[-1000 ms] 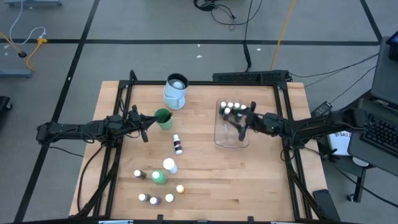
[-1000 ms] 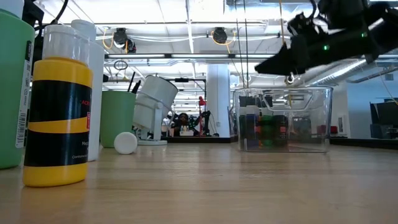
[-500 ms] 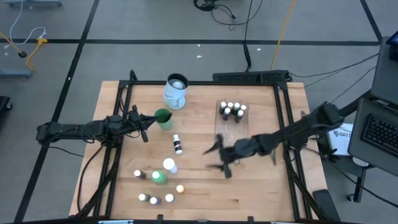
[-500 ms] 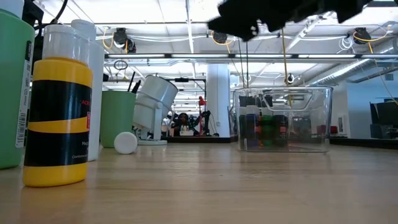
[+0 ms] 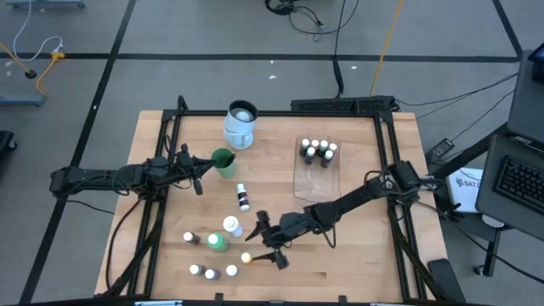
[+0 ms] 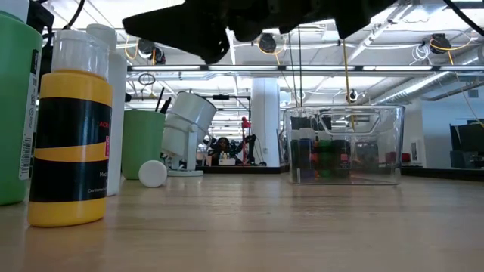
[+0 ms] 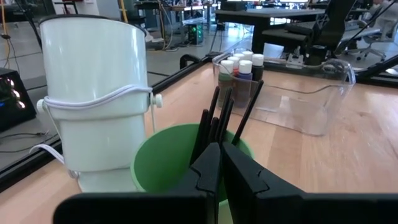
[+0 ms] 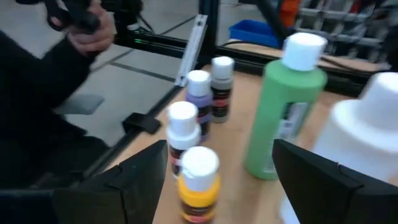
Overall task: Pick & Place Paint Supplies
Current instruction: Put the yellow paint bottle into the transparent bin
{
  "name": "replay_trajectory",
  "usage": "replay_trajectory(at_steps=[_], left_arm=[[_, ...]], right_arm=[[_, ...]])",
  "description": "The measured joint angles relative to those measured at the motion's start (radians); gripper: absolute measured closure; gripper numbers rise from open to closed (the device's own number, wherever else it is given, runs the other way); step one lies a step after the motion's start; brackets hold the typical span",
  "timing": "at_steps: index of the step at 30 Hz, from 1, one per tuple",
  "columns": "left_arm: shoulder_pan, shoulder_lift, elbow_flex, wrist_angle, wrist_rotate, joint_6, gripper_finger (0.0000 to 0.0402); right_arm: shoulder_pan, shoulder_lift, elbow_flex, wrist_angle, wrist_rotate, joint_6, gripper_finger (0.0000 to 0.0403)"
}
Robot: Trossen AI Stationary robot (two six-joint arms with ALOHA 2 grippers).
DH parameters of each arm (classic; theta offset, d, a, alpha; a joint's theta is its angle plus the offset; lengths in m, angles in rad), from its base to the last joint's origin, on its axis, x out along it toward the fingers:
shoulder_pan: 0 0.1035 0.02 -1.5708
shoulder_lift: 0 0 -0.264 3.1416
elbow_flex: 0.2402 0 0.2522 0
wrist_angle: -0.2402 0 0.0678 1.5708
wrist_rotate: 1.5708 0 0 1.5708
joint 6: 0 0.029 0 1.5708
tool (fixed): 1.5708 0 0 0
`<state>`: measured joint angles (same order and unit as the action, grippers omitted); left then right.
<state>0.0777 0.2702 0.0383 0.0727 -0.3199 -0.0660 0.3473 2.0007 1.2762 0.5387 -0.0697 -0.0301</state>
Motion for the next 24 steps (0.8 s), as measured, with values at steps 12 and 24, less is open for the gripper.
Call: replay_trajectory(at_steps=[12,24], left_arm=[[0.000,0.000,0.000,0.001,0.000,0.000,0.0382],[0.000,0.000,0.000,0.001,-0.005,0.001,0.0382]], right_arm=[[-0.001,0.114,0.067,0.058,-0.043,0.078,0.0119],[0.000,0.176,0.072,0.101,-0.088,0.096,0.0124]])
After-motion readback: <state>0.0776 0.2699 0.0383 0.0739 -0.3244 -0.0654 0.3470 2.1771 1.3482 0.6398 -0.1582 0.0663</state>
